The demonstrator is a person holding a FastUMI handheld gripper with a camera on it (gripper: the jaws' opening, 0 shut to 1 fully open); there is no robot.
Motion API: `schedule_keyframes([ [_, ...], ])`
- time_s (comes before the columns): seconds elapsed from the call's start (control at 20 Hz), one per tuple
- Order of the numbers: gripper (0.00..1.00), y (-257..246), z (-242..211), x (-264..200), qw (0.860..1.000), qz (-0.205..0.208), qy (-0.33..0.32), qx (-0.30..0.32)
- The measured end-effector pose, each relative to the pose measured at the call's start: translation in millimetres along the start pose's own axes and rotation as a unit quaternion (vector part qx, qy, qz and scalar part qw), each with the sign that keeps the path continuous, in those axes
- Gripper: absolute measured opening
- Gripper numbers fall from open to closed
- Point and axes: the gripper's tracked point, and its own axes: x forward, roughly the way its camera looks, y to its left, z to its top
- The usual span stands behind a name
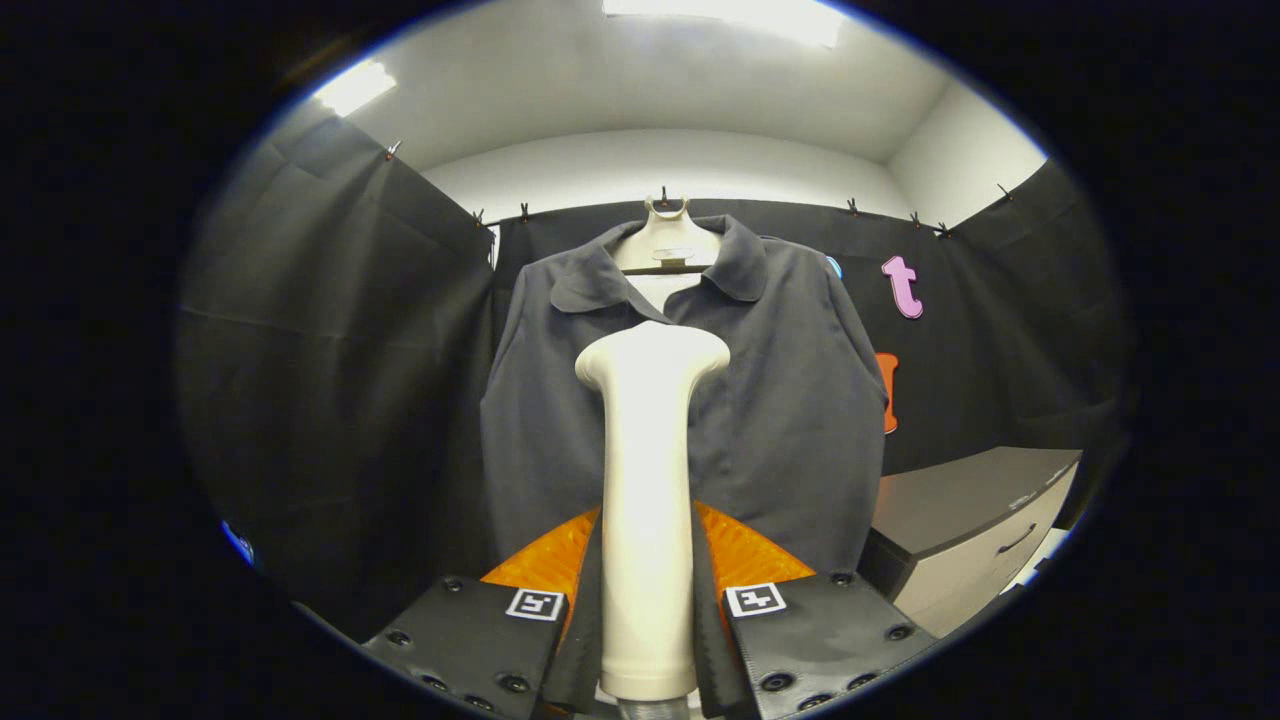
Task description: Iron the clothes twice with a garment steamer, once on the left side and once on the right side.
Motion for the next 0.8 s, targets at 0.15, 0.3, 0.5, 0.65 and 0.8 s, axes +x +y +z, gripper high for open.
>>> schedule_keyframes([
  [0.15,0.45,19.4,9.0,16.3,1.000,0.020,-0.007,0.000],
  [0.3,0.45,32.2,9.1,31.0,0.999,0.033,-0.003,-0.004],
  [0.5,0.45,41.0,4.2,48.5,0.999,0.041,0.002,-0.004],
  [0.65,0.45,37.4,-2.9,60.5,0.999,0.034,0.008,-0.007],
  [0.8,0.45,35.8,-8.2,65.8,0.999,0.032,0.012,-0.007],
])
